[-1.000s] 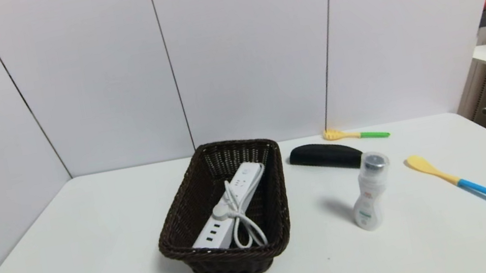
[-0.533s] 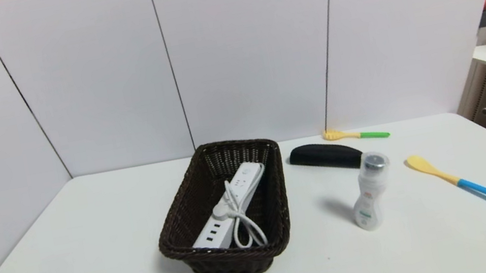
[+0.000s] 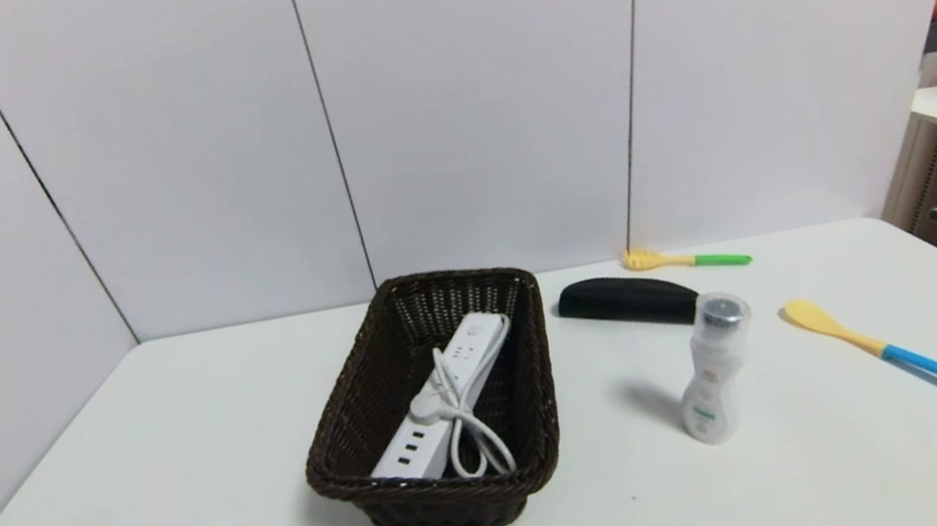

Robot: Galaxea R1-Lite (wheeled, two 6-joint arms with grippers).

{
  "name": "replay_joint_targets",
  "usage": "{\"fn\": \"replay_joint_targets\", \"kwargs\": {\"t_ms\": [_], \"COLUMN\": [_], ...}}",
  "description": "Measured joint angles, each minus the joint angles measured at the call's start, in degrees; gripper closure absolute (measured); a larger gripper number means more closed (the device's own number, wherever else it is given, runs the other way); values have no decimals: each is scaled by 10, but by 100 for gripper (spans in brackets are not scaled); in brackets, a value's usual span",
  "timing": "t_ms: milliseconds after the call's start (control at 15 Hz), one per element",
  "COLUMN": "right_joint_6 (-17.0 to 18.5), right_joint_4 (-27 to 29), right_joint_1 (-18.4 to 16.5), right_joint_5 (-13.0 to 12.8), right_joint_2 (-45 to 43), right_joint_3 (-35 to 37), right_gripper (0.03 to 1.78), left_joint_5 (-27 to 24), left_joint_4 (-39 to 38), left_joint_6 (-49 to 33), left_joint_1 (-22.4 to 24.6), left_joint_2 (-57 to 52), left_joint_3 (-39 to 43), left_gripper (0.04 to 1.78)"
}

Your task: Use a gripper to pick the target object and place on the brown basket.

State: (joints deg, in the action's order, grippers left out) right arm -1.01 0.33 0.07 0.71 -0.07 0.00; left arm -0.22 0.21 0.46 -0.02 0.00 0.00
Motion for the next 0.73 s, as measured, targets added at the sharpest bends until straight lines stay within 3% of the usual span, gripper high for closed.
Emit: {"fn": "replay_joint_targets", "kwargs": {"t_ms": [733], "right_joint_6": [0], "right_joint_4": [-1], "right_joint_1": [0], "right_joint_5": [0], "right_joint_2": [0], "right_joint_3": [0], "right_gripper": [12], "left_joint_5": [1], "left_joint_4": [0], "left_joint_6": [-2], "left_joint_1": [0], "left_joint_2": [-1], "left_joint_3": [0], "left_gripper": [13]}}
